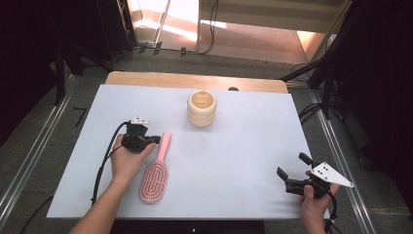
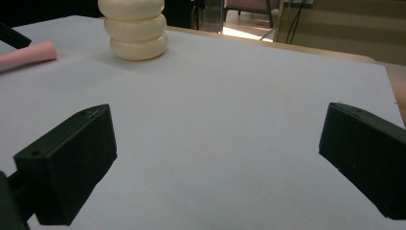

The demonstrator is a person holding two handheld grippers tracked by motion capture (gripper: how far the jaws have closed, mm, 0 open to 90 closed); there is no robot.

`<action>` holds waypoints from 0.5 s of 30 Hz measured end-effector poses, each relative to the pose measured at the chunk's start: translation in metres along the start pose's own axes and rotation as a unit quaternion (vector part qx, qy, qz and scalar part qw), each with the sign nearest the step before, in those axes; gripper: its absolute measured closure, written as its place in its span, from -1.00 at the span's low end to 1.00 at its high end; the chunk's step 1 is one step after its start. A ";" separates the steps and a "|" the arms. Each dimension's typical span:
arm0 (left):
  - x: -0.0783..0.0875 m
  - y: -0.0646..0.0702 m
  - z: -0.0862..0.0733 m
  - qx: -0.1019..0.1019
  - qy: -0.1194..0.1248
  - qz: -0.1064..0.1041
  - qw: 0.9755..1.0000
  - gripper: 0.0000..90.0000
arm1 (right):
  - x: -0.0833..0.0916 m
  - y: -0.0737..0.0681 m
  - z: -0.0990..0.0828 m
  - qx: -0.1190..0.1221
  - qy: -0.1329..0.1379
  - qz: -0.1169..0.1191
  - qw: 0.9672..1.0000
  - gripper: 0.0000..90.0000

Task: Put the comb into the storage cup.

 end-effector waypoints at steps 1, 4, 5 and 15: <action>-0.003 0.001 0.000 0.001 -0.002 0.001 1.000 1.00 | 0.000 0.000 0.000 0.000 0.001 0.000 1.000 -1.00; -0.004 0.002 0.000 0.001 -0.005 0.000 1.000 1.00 | 0.000 0.000 0.000 -0.001 0.000 0.000 1.000 -1.00; -0.005 0.003 0.001 0.000 -0.006 0.000 1.000 1.00 | 0.000 0.000 0.000 -0.001 0.001 0.000 1.000 -1.00; -0.014 0.019 0.002 -0.012 -0.017 -0.021 1.000 1.00 | 0.000 0.000 0.000 0.002 -0.001 0.001 1.000 -1.00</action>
Point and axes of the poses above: each handheld gripper's, and its own axes: x roughly backward along the jaws, z roughly out of its top, y roughly to its right, the point moved 10 cm from there along -x, roughly forward along the jaws, and after that the axes turned 12 degrees about y, right-handed, at the moved point
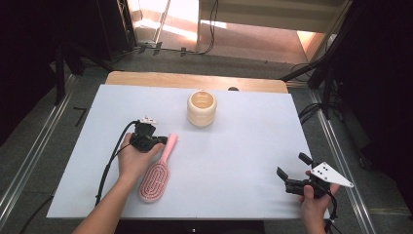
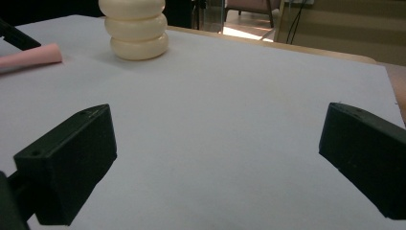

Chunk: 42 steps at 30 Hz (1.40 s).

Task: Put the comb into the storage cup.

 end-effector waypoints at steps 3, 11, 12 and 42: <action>-0.003 0.007 0.001 -0.007 -0.004 -0.010 1.000 1.00 | 0.000 0.000 0.000 0.000 0.001 -0.001 1.000 -1.00; -0.013 0.029 0.001 -0.031 -0.021 -0.036 0.999 1.00 | 0.000 0.000 0.000 0.000 0.001 0.000 1.000 -1.00; -0.014 0.032 0.001 -0.035 -0.023 -0.040 0.998 1.00 | 0.000 0.000 0.000 0.000 0.001 0.000 1.000 -1.00; -0.024 0.099 -0.020 -0.141 -0.095 -0.132 0.977 1.00 | 0.000 0.000 0.000 0.001 0.000 0.002 1.000 -1.00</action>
Point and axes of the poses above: each handheld gripper's, and its own axes: x roughly backward along the jaws, z roughly out of its top, y roughly to its right, the point moved 10 cm from there along -x, roughly forward along the jaws, and after that the axes turned 12 degrees about y, right-handed, at the moved point
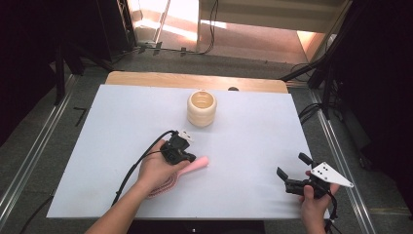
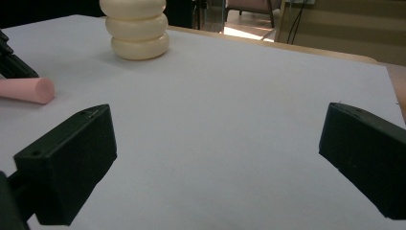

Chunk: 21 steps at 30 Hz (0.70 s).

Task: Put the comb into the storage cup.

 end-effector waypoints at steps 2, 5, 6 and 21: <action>0.000 0.005 0.000 -0.003 -0.001 -0.005 1.000 1.00 | 0.000 0.000 0.000 0.000 0.000 0.001 1.000 -1.00; 0.002 0.006 0.001 0.000 0.007 -0.005 1.000 1.00 | 0.000 0.000 0.000 0.000 0.001 -0.001 1.000 -1.00; 0.004 0.005 0.003 -0.003 0.016 -0.004 1.000 0.96 | 0.000 0.000 0.000 -0.002 0.000 -0.001 1.000 -1.00; 0.066 -0.009 0.025 0.066 0.231 -0.004 0.971 -0.87 | -0.006 -0.008 0.004 0.001 -0.013 0.027 1.000 -1.00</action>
Point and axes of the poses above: each handheld gripper's, and its own axes: x roughly backward along the jaws, z roughly out of its top, y roughly to its right, the point moved 10 cm from there along -x, roughly forward along the jaws, and after that the axes turned 12 degrees about y, right-handed, at the moved point
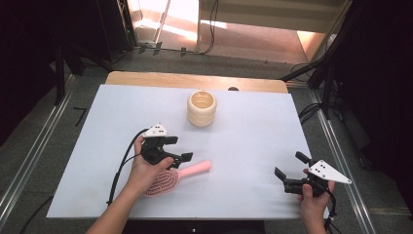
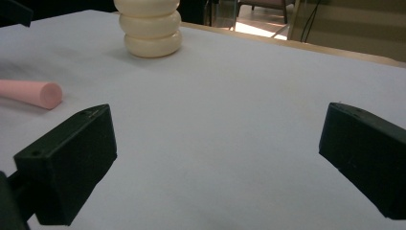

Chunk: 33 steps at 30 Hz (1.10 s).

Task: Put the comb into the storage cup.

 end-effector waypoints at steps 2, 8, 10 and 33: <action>0.007 -0.002 0.004 -0.007 0.015 0.008 1.000 -1.00 | -0.004 -0.005 0.004 0.006 -0.003 0.012 1.000 -1.00; 0.029 -0.009 0.008 -0.011 0.053 0.022 0.998 -1.00 | -0.012 -0.018 0.015 0.009 -0.009 0.045 0.999 -1.00; 0.036 -0.011 0.007 -0.009 0.062 0.023 0.998 -1.00 | -0.017 -0.023 0.018 0.010 -0.011 0.057 0.998 -1.00; 0.106 -0.028 -0.005 -0.056 0.153 0.065 0.985 -1.00 | -0.063 -0.061 0.045 0.018 -0.015 0.123 0.992 -0.75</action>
Point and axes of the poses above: each handheld gripper's, and its own axes: x roughly backward along the jaws, z roughly out of its top, y roughly to its right, the point moved 10 cm from there along -x, roughly forward along the jaws, and after that the axes turned 12 degrees about y, right-handed, at the moved point
